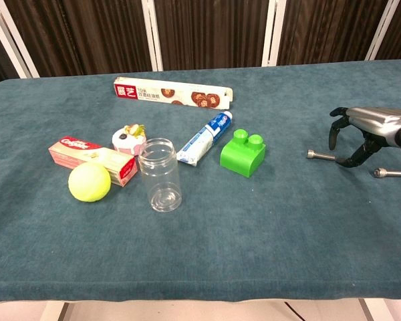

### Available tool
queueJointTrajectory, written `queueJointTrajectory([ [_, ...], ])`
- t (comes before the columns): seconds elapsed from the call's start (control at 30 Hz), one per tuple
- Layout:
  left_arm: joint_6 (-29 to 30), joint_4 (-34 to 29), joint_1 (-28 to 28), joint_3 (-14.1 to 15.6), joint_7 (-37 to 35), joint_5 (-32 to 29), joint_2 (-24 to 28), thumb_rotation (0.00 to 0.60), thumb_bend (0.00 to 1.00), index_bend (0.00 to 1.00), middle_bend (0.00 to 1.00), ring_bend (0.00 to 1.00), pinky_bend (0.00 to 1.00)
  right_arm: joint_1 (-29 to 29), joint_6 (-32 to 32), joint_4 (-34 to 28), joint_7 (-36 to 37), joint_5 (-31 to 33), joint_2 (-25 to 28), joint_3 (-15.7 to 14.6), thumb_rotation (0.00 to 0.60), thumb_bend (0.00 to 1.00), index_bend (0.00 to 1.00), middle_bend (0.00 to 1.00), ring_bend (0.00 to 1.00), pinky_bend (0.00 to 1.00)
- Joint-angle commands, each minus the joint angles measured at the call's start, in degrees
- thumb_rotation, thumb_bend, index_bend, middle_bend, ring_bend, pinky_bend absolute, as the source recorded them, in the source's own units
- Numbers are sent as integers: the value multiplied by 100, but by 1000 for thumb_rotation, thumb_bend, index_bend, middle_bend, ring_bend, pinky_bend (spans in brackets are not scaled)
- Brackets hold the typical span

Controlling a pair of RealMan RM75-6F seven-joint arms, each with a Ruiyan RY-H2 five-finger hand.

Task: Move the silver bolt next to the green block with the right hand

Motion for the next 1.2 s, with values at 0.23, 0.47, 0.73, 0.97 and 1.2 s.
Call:
queueJointTrajectory([
  [0.23, 17, 11, 6, 1, 15, 8, -7, 600, 373, 0, 0, 0, 70, 62, -66, 126, 1, 13, -72, -59, 600, 274, 471, 0, 0, 0],
  [0.47, 58, 7, 31, 6, 17, 13, 6, 600, 373, 0, 0, 0, 70, 111, -94, 290, 41, -10, -202, -81, 600, 273, 492, 0, 0, 0],
  [0.73, 73, 10, 45, 21, 17, 33, 9, 600, 373, 0, 0, 0, 70, 123, -51, 361, 62, -22, -269, -81, 600, 274, 540, 0, 0, 0],
  [0.97, 84, 16, 47, 18, 11, 40, 7, 600, 374, 0, 0, 0, 70, 111, 36, 275, 46, -41, -237, -74, 600, 294, 575, 0, 0, 0],
  [1.2, 78, 0, 53, 5, 41, 5, 0, 600, 372, 0, 0, 0, 70, 58, 186, -20, 113, -178, -85, -58, 600, 297, 575, 0, 0, 0],
])
